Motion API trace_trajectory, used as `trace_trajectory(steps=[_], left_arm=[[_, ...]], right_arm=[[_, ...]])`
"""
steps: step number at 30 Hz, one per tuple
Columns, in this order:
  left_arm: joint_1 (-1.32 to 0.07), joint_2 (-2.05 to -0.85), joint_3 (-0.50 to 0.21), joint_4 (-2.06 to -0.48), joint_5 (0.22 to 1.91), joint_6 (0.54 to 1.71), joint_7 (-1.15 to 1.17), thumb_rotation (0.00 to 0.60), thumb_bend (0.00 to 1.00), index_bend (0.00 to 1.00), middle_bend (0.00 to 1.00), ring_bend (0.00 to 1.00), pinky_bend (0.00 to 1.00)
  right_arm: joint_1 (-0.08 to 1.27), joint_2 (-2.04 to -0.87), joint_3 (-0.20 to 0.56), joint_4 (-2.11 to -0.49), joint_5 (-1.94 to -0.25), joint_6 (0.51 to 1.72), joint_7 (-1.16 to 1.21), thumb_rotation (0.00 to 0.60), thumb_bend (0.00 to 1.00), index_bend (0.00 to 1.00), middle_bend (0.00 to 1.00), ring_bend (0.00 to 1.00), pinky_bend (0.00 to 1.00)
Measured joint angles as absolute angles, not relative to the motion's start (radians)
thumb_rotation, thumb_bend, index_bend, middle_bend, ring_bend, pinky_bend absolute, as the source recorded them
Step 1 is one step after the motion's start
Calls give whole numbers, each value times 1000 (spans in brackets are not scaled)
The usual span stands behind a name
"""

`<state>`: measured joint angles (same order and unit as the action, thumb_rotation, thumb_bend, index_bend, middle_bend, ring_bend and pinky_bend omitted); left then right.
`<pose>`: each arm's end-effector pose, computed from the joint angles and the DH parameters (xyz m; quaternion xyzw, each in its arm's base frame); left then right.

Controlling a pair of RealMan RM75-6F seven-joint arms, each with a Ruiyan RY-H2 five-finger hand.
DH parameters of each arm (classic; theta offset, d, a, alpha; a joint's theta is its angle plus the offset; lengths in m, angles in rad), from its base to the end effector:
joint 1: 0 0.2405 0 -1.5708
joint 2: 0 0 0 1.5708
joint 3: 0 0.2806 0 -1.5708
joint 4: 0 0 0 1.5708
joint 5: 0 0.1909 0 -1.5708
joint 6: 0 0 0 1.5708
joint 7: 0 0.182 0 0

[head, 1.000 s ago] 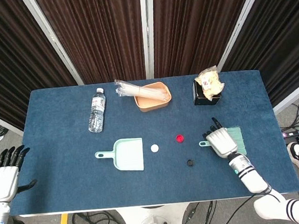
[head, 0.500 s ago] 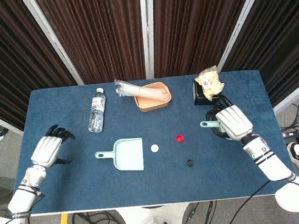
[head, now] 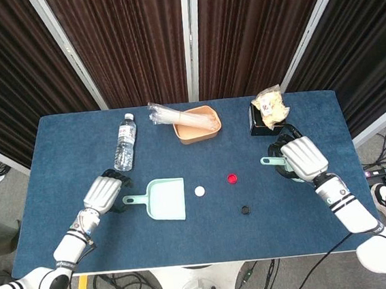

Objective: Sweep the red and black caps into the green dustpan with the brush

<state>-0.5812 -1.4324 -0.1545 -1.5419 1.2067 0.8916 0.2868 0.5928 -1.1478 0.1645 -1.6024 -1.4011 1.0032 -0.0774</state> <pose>-0.2161 0.3543 0.0104 -0.7471 -0.4116 -0.3228 0.4101 -0.2038 -0.3744 0.1248 0.7430 -0.3224 0.3803 0.4466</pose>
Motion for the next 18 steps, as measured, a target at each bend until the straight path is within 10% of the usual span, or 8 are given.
trace_trajectory(steps=[18], left_arm=[[-645, -1600, -127, -1458, 1010, 925, 493, 600, 263, 415, 434, 314, 210]], right_arm=[[589, -1180, 135, -1531, -1413, 1007, -17, 600, 405, 627, 629, 286, 78]])
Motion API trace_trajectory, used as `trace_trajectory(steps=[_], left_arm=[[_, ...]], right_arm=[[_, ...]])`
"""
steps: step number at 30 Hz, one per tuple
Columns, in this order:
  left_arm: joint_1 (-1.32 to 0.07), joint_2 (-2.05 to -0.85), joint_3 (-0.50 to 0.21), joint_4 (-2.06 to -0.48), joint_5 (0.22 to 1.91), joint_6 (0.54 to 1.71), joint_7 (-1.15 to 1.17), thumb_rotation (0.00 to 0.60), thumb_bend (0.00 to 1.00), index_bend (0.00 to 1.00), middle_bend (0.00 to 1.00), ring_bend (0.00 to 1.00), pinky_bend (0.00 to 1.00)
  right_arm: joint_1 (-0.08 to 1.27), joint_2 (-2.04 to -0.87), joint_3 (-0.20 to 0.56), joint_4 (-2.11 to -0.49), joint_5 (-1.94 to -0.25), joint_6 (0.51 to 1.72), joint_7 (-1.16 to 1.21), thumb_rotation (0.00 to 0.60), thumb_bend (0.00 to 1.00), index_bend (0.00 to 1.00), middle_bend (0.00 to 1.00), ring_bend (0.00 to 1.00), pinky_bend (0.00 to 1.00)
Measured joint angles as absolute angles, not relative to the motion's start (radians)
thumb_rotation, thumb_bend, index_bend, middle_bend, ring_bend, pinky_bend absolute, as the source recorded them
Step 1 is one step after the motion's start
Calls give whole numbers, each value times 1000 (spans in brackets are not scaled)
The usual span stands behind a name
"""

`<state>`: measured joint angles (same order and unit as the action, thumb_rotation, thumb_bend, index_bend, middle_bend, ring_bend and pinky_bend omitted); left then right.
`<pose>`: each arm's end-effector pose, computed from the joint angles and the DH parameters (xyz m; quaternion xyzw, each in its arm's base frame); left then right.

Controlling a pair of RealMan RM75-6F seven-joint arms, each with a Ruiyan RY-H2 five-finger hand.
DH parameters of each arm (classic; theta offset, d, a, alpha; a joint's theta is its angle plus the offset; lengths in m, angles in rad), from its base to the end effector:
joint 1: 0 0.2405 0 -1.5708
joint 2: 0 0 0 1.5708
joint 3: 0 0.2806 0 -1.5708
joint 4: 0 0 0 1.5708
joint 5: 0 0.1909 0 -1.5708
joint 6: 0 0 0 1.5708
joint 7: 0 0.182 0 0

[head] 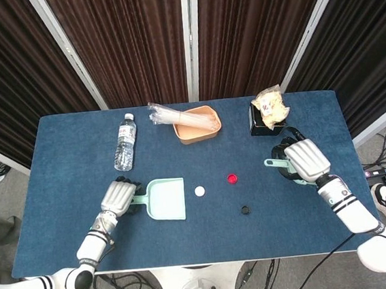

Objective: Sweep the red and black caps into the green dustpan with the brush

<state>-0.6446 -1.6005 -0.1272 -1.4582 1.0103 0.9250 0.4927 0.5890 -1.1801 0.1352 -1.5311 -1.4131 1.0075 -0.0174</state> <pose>-0.2106 0.3571 -0.0429 -0.7531 -0.4124 -0.2787 0.4302 -0.2215 -0.3756 0.1170 0.7391 -0.3383 0.3740 0.4466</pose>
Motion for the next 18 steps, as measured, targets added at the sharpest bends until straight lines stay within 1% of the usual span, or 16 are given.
trace_trajectory(steps=[10, 14, 18], left_arm=[[-655, -1593, -126, -1469, 984, 934, 487, 600, 272, 438, 455, 329, 212], [-664, -1587, -124, -1473, 972, 925, 487, 600, 287, 444, 461, 329, 213], [-669, -1588, -124, -1468, 968, 927, 481, 600, 317, 474, 483, 345, 216]], right_arm=[[594, -1194, 127, -1510, -1414, 1001, -2, 600, 406, 627, 629, 286, 78], [595, -1197, 126, -1506, -1415, 1000, 1, 600, 405, 627, 629, 286, 78], [595, -1198, 123, -1504, -1414, 999, 2, 600, 405, 627, 629, 286, 78]])
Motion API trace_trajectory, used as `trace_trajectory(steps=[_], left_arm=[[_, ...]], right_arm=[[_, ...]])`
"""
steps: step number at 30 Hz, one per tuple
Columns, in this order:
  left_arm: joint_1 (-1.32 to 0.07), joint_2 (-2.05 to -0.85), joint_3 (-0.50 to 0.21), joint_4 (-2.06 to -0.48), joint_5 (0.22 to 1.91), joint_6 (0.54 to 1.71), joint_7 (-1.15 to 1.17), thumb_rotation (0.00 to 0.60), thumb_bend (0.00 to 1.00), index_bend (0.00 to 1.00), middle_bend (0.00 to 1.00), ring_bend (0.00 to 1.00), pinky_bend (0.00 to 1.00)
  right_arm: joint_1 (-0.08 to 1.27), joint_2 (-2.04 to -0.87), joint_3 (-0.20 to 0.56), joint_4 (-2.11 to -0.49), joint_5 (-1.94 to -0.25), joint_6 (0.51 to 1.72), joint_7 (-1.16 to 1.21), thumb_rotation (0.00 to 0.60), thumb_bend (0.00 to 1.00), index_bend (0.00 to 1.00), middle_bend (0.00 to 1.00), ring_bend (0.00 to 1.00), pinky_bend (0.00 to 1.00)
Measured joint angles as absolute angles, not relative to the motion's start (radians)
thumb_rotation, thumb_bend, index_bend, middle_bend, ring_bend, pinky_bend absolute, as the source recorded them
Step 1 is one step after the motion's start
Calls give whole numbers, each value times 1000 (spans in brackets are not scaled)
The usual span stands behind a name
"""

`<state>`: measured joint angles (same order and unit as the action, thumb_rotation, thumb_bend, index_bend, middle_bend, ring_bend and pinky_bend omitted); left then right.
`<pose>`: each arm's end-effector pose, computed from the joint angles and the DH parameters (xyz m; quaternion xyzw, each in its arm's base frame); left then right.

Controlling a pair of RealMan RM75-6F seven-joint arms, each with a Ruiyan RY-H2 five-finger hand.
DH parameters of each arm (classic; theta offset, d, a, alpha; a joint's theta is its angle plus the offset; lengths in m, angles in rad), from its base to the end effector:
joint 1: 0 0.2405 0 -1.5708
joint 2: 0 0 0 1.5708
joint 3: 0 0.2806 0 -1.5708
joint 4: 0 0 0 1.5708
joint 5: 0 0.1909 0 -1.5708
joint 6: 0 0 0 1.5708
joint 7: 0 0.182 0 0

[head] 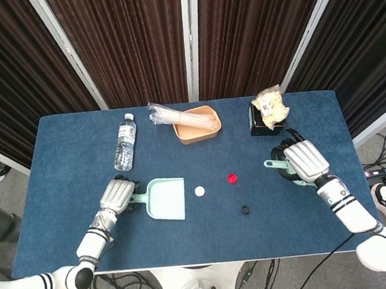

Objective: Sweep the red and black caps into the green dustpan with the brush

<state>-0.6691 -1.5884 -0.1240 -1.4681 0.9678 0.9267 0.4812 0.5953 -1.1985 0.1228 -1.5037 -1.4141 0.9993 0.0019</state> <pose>-0.2088 0.3625 -0.0395 -0.7469 -0.4234 -0.2788 0.4304 -0.2261 -0.3769 0.1101 0.7405 -0.3452 0.3696 0.4425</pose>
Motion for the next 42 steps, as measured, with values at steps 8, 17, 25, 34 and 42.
trace_trajectory(steps=[8, 17, 25, 34, 42], left_arm=[[-673, -1580, -116, -1472, 977, 926, 464, 600, 354, 518, 518, 364, 218], [-700, -1540, -121, -1502, 954, 876, 454, 600, 363, 530, 529, 374, 219], [-757, -1502, -129, -1524, 891, 821, 475, 600, 364, 530, 528, 374, 219], [-808, -1497, -117, -1517, 849, 783, 491, 600, 361, 530, 529, 375, 219], [-832, -1500, -103, -1512, 859, 774, 477, 600, 360, 530, 529, 374, 219]], right_arm=[[602, -1214, 118, -1496, -1421, 992, 13, 600, 412, 637, 632, 286, 77], [669, -1279, 110, -1427, -1470, 914, 116, 600, 449, 672, 642, 286, 78], [775, -1401, 90, -1261, -1564, 837, 282, 600, 504, 679, 644, 286, 78], [858, -1565, 47, -1069, -1664, 855, 482, 600, 522, 682, 644, 286, 93], [900, -1661, 24, -1007, -1704, 916, 603, 600, 523, 682, 644, 286, 98]])
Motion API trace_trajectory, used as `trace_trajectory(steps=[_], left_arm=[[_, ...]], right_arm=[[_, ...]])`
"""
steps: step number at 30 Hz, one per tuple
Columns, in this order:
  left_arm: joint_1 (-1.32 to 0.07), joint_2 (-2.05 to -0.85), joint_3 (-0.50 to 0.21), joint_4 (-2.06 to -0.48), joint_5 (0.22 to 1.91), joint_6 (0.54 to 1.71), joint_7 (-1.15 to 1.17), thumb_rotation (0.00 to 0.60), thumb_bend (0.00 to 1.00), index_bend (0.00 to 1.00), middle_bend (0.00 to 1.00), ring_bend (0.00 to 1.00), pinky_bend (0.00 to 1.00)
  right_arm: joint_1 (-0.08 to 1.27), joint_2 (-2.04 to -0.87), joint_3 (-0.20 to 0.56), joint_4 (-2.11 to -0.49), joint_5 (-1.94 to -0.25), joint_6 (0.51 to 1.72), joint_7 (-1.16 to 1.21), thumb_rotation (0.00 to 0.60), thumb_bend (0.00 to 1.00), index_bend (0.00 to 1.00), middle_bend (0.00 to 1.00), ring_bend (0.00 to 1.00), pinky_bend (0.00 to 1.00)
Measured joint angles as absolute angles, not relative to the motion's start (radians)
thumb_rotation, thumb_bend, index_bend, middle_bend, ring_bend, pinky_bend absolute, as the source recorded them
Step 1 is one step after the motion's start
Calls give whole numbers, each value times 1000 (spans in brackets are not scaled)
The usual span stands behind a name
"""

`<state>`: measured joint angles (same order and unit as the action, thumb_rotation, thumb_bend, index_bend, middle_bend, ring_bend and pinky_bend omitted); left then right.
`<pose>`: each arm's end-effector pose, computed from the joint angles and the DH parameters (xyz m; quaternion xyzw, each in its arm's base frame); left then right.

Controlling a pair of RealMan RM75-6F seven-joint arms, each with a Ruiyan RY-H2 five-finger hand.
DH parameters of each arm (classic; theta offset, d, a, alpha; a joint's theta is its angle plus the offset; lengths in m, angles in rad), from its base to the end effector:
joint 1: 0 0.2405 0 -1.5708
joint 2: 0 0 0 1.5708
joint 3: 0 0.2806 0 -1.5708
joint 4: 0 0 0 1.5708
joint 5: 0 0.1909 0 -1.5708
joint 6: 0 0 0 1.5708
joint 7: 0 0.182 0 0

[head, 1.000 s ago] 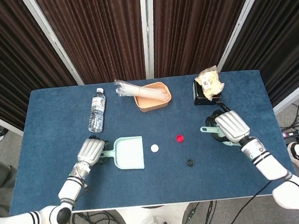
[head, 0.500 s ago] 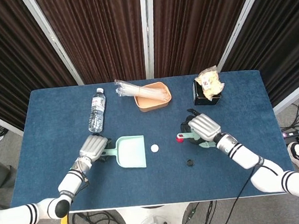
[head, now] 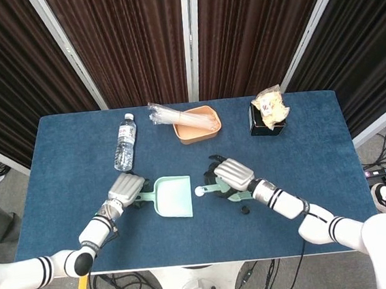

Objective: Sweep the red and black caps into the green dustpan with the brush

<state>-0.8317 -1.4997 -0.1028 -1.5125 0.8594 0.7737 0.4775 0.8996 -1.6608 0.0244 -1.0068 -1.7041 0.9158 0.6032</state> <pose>-0.1766 0.3841 -0.0357 -0.7917 -0.4118 -0.2456 0.3786 -0.1320 -0.4066 -0.0584 0.7951 -0.3914 0.4187 0.1983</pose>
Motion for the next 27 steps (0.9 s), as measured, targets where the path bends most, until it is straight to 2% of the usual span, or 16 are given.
trace_trajectory(steps=[11, 15, 19, 27], left_arm=[[-852, -1508, -84, -1516, 857, 787, 478, 600, 359, 530, 529, 374, 218], [-856, -1507, -79, -1526, 857, 795, 478, 600, 359, 530, 528, 374, 219], [-863, -1504, -76, -1538, 859, 800, 481, 600, 358, 530, 528, 374, 218], [-878, -1506, -73, -1554, 856, 813, 492, 600, 357, 530, 529, 374, 219]], right_arm=[[952, -1785, 30, -985, -1713, 973, 694, 600, 541, 682, 644, 286, 99], [947, -1793, 33, -996, -1713, 1022, 709, 600, 540, 682, 644, 286, 99], [919, -1759, 27, -1039, -1715, 1086, 706, 600, 541, 683, 644, 286, 99], [783, -1595, -20, -1220, -1690, 1191, 597, 600, 560, 683, 644, 293, 99]])
